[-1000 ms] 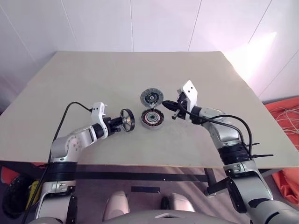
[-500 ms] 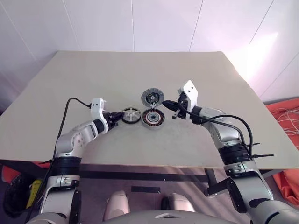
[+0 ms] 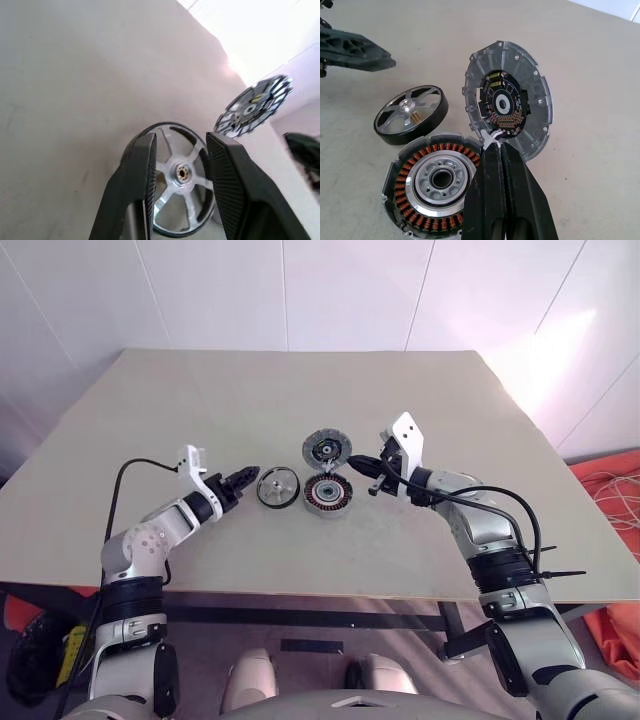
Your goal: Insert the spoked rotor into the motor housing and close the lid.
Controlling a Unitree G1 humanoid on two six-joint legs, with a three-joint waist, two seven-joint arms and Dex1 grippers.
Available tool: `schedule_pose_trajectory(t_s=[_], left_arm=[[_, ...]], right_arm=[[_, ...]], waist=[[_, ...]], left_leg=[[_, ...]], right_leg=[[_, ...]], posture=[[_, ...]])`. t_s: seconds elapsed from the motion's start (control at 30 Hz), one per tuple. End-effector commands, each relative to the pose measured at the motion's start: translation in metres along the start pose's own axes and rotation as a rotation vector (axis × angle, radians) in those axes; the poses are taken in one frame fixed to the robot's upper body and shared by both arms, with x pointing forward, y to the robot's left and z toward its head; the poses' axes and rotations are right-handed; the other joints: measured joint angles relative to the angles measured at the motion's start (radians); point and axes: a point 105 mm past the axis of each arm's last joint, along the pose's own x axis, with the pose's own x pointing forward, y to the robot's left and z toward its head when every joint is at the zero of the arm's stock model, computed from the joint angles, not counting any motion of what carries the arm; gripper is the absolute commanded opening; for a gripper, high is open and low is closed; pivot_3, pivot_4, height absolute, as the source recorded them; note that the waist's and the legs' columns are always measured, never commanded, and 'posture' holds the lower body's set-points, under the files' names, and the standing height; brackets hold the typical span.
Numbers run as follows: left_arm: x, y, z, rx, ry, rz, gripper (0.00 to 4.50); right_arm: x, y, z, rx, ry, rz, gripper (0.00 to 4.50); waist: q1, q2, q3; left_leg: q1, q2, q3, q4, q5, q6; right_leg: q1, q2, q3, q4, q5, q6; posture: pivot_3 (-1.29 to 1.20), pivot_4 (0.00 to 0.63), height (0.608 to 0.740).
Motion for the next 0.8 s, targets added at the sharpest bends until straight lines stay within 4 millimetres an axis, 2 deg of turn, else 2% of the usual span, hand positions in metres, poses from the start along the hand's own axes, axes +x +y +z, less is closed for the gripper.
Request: schedule_pose_trajectory(t_s=[0.03,0.07,0.17,0.3,0.6,0.8], left_arm=[[-0.009,-0.003,0.013,-0.063,-0.067,-0.036,1.68],[-0.011,0.001,0.012,-0.081,-0.065,-0.028,1.68],[-0.014,0.008,0.007,-0.125,-0.058,-0.012,2.17],[-0.016,0.020,-0.001,-0.237,-0.041,0.032,3.41],[-0.008,0.014,-0.012,-0.416,-0.015,-0.068,3.41],[0.001,0.014,-0.014,-0.438,0.001,-0.064,3.41]], right_arm=[[-0.003,-0.003,0.019,-0.040,-0.060,-0.004,0.00],[-0.003,-0.002,0.019,-0.041,-0.060,-0.003,0.00],[-0.002,-0.003,0.019,-0.040,-0.059,-0.003,0.00],[-0.003,-0.002,0.019,-0.040,-0.058,-0.001,0.00],[-0.003,-0.001,0.018,-0.042,-0.056,0.005,0.00],[-0.004,-0.001,0.019,-0.043,-0.056,0.004,0.00]], waist=[[0.000,0.000,0.000],[0.000,0.000,0.000],[0.000,0.000,0.000],[0.000,0.000,0.000],[0.006,0.000,0.000],[0.015,0.000,0.000]], left_leg=[[0.000,0.000,0.000,0.000,0.000,0.000],[0.000,0.000,0.000,0.000,0.000,0.000],[0.000,0.000,0.000,0.000,0.000,0.000],[0.000,0.000,0.000,0.000,0.000,0.000],[0.000,0.000,0.000,0.000,0.000,0.000],[0.000,0.000,0.000,0.000,0.000,0.000]], right_leg=[[0.000,0.000,0.000,0.000,0.000,0.000],[0.000,0.000,0.000,0.000,0.000,0.000],[0.000,0.000,0.000,0.000,0.000,0.000],[0.000,0.000,0.000,0.000,0.000,0.000],[0.000,0.000,0.000,-0.001,0.000,0.000],[0.000,0.000,0.000,-0.001,0.000,0.000]], posture=[[0.00,0.000,0.740],[0.00,0.000,0.740],[0.00,0.000,0.740],[0.00,0.000,0.740],[0.00,0.000,0.740],[0.00,0.000,0.740]])
